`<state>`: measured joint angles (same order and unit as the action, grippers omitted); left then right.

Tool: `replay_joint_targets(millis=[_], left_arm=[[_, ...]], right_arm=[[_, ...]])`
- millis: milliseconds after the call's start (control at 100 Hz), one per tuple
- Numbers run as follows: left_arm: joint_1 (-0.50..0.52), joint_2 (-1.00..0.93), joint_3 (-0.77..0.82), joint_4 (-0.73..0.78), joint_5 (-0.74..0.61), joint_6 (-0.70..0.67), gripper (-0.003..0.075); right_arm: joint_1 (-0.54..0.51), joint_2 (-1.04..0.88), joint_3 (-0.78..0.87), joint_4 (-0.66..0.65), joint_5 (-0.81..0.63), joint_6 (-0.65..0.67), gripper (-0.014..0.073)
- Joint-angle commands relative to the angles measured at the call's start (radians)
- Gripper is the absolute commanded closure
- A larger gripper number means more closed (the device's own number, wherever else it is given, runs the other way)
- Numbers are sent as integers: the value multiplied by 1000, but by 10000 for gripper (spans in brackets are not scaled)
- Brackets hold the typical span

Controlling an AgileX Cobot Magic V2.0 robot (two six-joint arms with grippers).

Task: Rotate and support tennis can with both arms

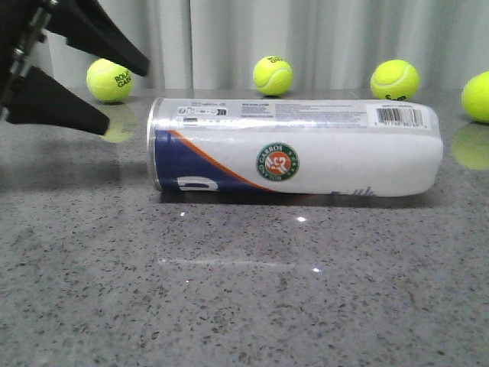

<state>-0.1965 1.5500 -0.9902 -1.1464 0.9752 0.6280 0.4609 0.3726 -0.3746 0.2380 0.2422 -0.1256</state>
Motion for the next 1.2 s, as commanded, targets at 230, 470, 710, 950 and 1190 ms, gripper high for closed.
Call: replay_joint_targets(millis=[230, 470, 710, 950, 1190], left_arm=[[-150, 75, -32, -277, 202, 59, 430], [-146, 77, -35, -419, 248, 146, 739], [-146, 47, -135, -435, 262, 236, 739], [-156, -64, -338, -110, 129, 158, 739], [-224, -100, -587, 479, 156, -124, 739]], right_arm=[[-2, 2, -26, -6, -72, -3, 655], [-2, 2, -26, -6, -72, -3, 655], [-2, 2, -26, -6, -72, -3, 655], [-2, 2, -26, -6, -72, -3, 655], [-2, 2, -26, -6, -72, -3, 655]])
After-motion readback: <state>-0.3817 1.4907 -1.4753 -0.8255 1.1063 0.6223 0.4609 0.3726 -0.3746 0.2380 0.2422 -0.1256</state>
